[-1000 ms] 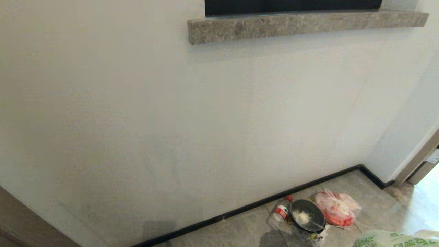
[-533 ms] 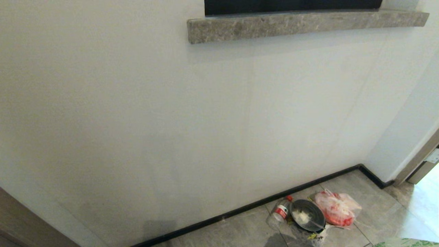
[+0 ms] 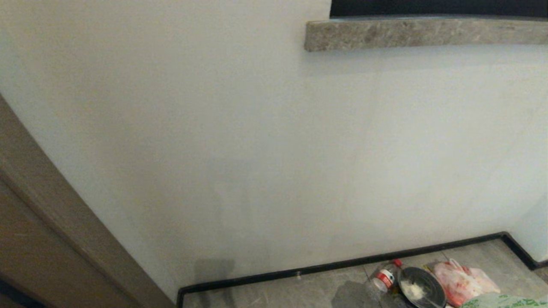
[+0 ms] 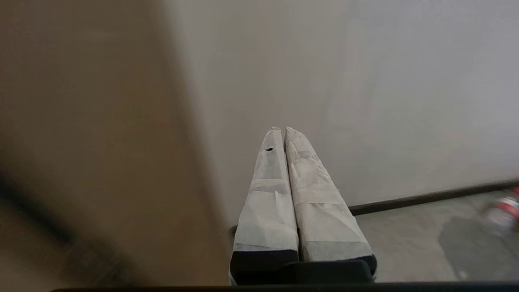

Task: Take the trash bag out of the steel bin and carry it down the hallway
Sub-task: Put the trash bag at the door

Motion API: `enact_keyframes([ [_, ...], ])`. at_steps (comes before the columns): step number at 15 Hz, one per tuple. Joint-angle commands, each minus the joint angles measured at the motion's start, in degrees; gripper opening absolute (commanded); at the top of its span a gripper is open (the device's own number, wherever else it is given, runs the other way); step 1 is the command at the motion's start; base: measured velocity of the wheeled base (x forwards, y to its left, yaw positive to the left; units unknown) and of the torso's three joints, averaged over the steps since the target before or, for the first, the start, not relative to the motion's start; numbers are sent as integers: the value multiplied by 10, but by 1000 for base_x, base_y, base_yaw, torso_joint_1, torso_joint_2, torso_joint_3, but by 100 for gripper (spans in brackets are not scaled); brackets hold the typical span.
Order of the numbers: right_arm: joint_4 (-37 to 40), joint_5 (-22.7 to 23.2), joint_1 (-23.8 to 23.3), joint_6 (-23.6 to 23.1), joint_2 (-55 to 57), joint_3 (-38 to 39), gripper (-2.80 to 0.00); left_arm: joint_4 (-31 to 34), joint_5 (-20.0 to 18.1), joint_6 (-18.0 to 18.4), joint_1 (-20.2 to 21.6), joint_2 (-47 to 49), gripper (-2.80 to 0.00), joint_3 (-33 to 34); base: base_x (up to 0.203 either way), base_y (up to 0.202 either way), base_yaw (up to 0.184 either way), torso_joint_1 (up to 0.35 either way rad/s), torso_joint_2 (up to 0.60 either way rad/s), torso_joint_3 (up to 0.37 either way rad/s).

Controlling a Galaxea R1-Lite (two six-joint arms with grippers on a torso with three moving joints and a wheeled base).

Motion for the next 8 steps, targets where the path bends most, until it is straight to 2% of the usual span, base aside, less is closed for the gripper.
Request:
enact_keyframes([
  [1, 0, 0, 0, 0, 0, 5, -280, 0, 0, 0, 0, 0, -280, 0, 0, -2, 93, -1, -2, 2],
  [8, 0, 0, 0, 0, 0, 5, -280, 0, 0, 0, 0, 0, -280, 0, 0, -1, 8, 0, 0, 1],
])
